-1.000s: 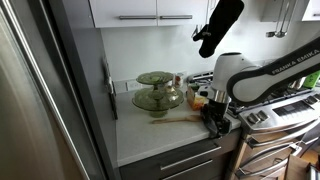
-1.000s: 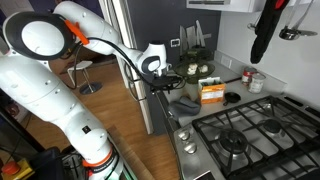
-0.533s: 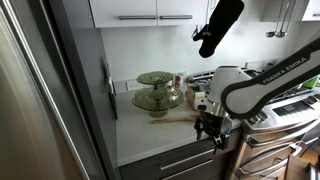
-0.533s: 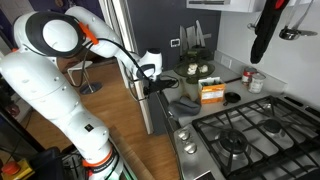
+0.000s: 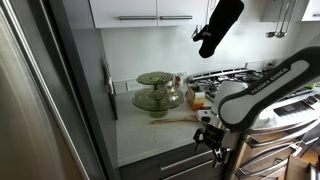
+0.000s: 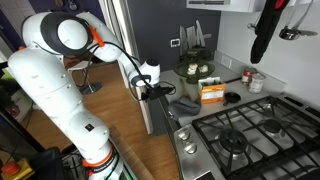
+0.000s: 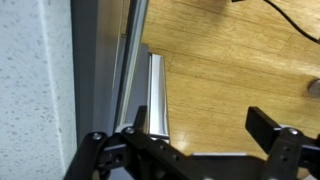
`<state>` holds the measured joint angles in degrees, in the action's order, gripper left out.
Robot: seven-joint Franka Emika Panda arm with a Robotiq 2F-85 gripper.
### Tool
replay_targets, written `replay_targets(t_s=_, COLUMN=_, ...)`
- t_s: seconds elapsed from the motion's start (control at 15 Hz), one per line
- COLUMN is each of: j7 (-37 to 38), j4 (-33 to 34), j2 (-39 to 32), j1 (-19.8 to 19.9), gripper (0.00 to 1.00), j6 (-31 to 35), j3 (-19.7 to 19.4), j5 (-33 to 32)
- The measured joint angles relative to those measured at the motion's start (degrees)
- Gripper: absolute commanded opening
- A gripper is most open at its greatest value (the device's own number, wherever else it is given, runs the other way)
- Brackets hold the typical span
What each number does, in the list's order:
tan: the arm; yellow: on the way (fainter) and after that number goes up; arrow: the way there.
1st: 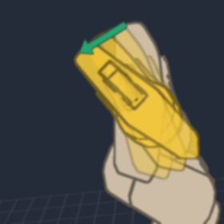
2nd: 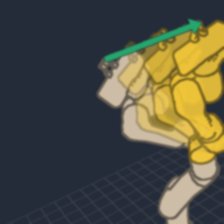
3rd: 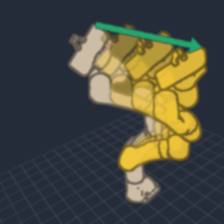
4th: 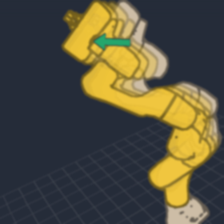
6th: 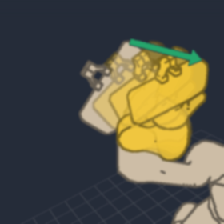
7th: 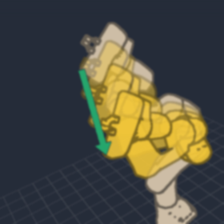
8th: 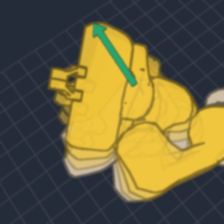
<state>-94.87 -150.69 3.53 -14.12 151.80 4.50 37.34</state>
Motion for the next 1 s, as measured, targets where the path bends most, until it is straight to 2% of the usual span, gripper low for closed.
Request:
replay_targets(t_s=0.27, j7=-0.7, j4=-1.3, j2=-1.3, j1=0.1, gripper=1.00, j6=6.2, j3=1.6, j5=3.3)
replay_targets(t_s=1.0, j7=3.3, j4=-1.3, j2=-7.7, j1=0.0, gripper=1.00, j6=14.8, j3=2.0, j5=3.5)
